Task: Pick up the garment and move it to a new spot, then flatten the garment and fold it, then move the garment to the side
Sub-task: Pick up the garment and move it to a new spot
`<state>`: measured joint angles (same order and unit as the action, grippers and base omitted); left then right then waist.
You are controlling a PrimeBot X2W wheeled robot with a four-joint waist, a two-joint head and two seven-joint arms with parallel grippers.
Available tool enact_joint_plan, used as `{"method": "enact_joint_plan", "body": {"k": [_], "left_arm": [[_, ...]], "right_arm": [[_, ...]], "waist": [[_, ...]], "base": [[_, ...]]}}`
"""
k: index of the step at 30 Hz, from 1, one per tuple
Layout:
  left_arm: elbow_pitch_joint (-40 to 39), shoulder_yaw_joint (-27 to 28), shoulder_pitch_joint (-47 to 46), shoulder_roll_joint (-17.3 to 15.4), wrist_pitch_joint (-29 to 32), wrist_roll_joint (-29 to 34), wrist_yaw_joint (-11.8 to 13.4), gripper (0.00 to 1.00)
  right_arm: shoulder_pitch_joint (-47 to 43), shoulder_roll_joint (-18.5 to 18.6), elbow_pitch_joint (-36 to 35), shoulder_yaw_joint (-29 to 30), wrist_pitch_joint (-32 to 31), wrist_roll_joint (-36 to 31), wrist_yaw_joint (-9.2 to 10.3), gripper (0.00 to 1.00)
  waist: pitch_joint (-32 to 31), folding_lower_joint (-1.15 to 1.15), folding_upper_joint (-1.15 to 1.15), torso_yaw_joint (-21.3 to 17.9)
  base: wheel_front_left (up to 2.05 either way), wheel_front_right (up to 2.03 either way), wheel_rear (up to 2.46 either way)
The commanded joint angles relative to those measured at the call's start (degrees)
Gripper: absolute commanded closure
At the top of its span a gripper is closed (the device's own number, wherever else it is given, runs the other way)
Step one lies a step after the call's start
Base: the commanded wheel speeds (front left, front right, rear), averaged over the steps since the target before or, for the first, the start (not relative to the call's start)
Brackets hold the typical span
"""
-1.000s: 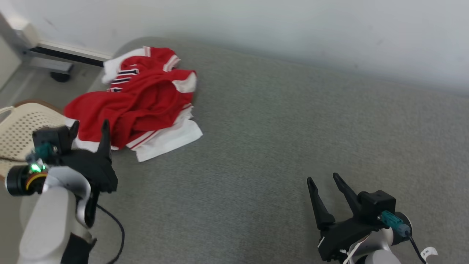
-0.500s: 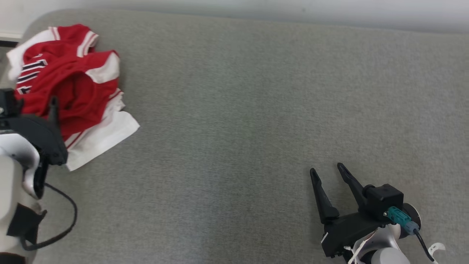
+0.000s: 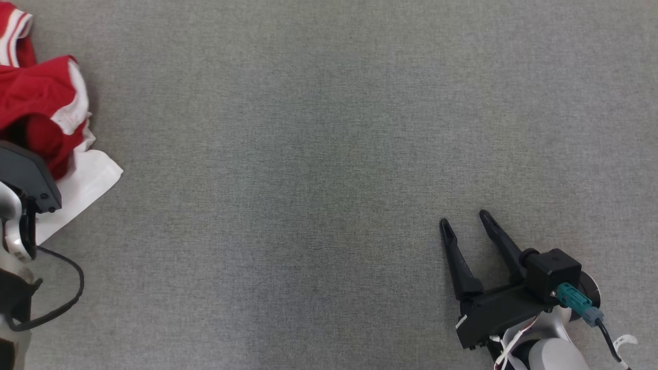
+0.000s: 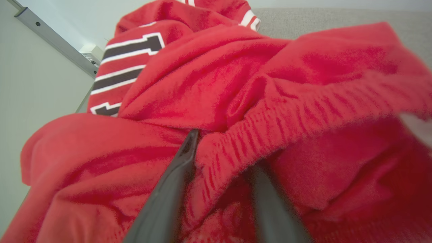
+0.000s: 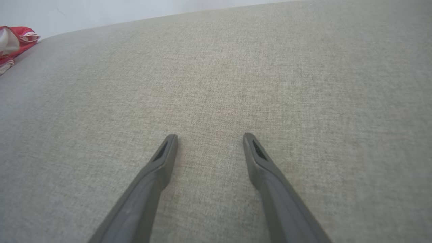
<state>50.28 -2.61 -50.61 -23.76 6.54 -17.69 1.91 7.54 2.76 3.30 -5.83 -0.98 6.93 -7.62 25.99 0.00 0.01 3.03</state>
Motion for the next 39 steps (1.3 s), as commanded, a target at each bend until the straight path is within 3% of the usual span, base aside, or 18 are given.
{"method": "enact_joint_plan", "body": {"k": [1,13,20,30,39], "left_arm": [[0.4,-0.3,-0.3,0.2,-0.6,0.3,0.5,1.00],[-4.9,-2.9,0.2,-0.9,-3.4,3.1,2.6,1.00],[-12.7,-5.3,-1.9,-0.1,-3.0,4.0,1.5,1.00],[-27.0,-10.5,-1.7,7.5,-1.9,1.5,-2.0,1.00],[-37.3,-13.4,4.2,16.8,-1.4,-8.9,-6.7,1.00]], "right_arm": [[0.0,0.3,1.4,0.5,-0.2,0.1,0.23,0.00],[1.3,0.2,6.3,-2.0,2.7,4.0,0.18,0.00],[0.9,0.2,10.0,-2.1,4.9,6.6,0.18,0.00],[1.4,0.2,14.0,-0.5,7.6,8.6,0.18,0.00],[1.1,0.1,13.8,1.8,7.8,7.7,0.17,0.00]], "waist": [[0.1,0.00,-0.01,-0.3],[-9.9,0.00,-0.01,1.4],[-15.8,0.00,-0.01,1.2],[-21.5,0.00,-0.01,-6.1],[-20.2,0.00,-0.01,-16.4]], "base": [[0.00,0.00,0.00],[0.00,0.00,0.00],[0.00,0.00,0.00],[0.00,0.00,0.00],[0.00,0.00,0.00]]}}
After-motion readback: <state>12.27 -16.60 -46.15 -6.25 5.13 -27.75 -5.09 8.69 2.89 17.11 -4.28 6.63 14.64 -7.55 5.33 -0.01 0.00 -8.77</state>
